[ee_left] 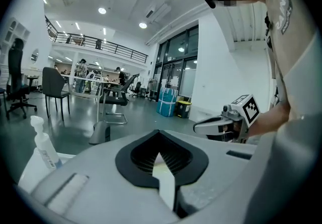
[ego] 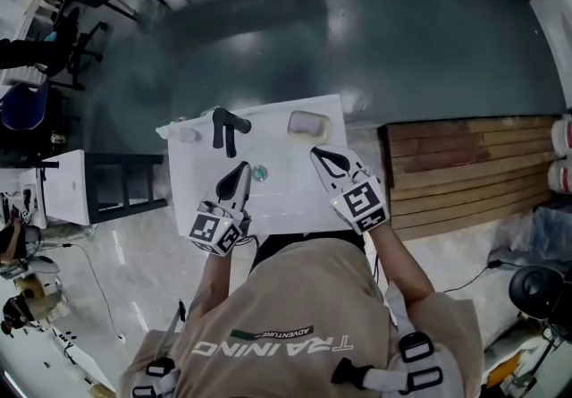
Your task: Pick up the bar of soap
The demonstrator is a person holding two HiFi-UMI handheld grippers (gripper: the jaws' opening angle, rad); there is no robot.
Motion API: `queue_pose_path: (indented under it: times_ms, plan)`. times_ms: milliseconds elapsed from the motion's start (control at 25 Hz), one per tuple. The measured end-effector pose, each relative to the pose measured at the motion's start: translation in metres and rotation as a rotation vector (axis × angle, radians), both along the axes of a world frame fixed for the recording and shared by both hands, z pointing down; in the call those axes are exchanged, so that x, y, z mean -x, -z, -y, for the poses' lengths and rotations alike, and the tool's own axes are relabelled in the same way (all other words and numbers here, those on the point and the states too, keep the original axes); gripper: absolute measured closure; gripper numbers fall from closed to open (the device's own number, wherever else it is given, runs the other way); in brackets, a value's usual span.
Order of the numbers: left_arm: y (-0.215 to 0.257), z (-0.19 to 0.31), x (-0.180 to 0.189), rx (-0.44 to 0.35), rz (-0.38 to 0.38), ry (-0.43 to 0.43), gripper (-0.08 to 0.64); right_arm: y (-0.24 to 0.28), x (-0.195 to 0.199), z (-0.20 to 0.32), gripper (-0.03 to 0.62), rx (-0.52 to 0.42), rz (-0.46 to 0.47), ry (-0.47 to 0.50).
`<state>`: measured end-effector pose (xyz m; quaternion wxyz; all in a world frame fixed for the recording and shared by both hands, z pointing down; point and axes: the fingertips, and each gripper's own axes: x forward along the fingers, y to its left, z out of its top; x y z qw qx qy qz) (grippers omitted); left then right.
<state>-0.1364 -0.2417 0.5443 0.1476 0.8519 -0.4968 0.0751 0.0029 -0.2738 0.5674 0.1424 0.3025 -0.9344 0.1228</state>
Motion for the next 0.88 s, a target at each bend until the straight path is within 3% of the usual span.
queue_pose_path:
  times_ms: [560,880]
  plan:
    - [-0.013,0.017,0.009,-0.022,-0.048,-0.183,0.568,0.024,0.017,-0.005,0.588,-0.020,-0.051,-0.182]
    - [-0.027,0.024,0.014,-0.001,-0.083,-0.250,0.568,0.016,0.022,0.003,0.588,-0.019,-0.180,-0.188]
